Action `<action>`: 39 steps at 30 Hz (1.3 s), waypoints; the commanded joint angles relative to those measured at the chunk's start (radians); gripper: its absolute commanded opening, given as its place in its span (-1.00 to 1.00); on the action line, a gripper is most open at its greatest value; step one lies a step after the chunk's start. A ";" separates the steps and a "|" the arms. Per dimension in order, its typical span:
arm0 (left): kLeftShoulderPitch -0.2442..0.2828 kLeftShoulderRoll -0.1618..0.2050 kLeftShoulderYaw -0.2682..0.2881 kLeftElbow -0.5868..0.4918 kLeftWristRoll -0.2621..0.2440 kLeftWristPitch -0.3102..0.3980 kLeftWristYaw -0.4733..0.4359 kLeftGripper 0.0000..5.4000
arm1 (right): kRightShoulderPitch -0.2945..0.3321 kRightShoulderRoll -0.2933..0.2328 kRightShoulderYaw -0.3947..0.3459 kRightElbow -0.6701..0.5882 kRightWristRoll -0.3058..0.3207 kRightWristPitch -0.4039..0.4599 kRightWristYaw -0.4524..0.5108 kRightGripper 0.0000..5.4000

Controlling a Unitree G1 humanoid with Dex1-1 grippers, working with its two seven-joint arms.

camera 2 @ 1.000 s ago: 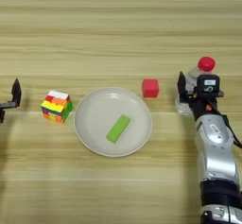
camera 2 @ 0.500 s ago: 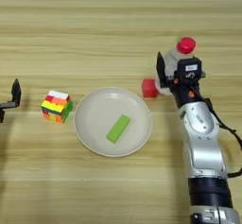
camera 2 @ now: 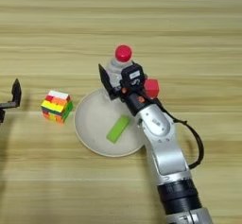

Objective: Move the objects on the table

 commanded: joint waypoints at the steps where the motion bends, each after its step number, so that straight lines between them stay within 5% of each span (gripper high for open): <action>1: -0.005 -0.001 -0.005 -0.003 0.011 -0.001 0.008 1.00 | -0.008 0.019 0.008 0.010 0.026 0.019 0.027 0.21; 22: -0.005 0.001 -0.001 0.005 0.009 -0.005 0.012 1.00 | 0.006 0.063 0.028 0.148 0.031 0.030 0.078 0.20; 39: -0.004 0.001 -0.001 0.001 0.010 -0.005 0.012 1.00 | 0.008 0.062 0.022 0.131 0.016 0.017 0.065 0.97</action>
